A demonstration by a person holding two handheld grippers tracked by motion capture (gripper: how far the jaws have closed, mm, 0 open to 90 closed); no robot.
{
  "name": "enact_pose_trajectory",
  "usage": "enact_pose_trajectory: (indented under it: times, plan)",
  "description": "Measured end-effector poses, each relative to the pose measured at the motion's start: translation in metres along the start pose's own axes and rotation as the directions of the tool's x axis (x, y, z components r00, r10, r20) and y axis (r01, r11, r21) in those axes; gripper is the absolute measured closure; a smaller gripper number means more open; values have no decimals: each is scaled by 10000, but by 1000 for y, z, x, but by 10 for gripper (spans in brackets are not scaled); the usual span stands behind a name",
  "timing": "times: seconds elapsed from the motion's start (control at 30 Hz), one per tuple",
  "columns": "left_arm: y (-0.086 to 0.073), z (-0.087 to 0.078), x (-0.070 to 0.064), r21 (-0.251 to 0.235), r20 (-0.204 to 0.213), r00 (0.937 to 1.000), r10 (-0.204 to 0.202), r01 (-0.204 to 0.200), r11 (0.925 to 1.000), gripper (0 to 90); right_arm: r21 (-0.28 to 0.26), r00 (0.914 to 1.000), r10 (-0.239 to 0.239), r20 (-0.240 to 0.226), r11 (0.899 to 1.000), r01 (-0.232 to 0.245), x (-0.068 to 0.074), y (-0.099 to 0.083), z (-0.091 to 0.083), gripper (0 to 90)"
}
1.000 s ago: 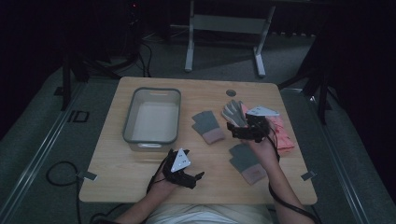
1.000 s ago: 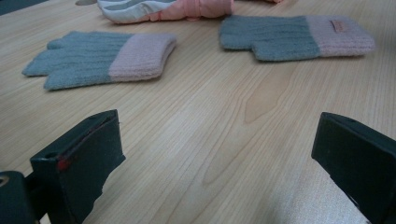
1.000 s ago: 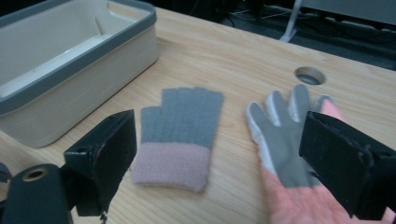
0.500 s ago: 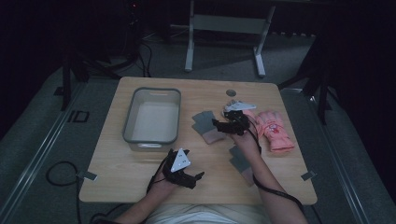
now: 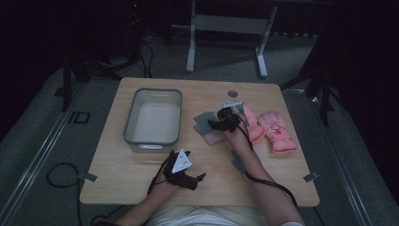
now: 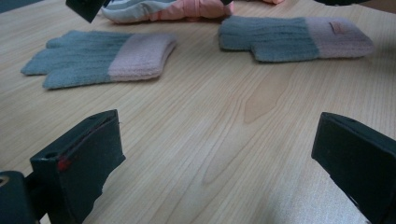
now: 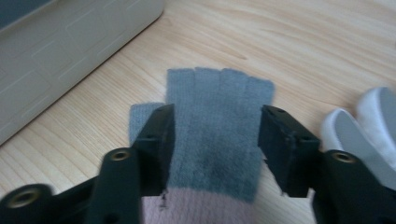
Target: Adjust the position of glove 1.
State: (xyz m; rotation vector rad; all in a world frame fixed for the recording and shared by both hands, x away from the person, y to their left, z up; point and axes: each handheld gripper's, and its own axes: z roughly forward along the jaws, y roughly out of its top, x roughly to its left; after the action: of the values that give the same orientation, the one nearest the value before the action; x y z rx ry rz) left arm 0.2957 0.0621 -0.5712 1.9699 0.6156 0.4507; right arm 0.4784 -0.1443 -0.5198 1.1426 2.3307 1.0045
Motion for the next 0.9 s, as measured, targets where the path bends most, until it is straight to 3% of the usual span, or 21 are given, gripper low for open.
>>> enact_pose_trajectory:
  times: [0.2,0.43,0.57,0.8,0.9]
  plan:
    - [0,-1,0,-27,18,10000,-17,17,10000,14,581,9984,-549,99,9968,542,0,2,19,509]
    - [-1,-1,0,-46,34,10000,-32,32,10000,14,1113,9969,-790,-50,9906,791,-2,-2,38,559]
    - [-1,-1,0,-86,67,10000,-25,25,10000,14,1094,9964,-821,-229,9904,842,-3,-3,40,606]
    - [-1,-1,-1,-80,26,10000,43,-43,10000,14,1210,9991,-340,-260,9920,369,-4,-2,40,772]
    - [-1,-1,-1,-95,35,10000,-4,4,10000,14,1402,9998,95,-178,9901,-69,0,2,39,845]
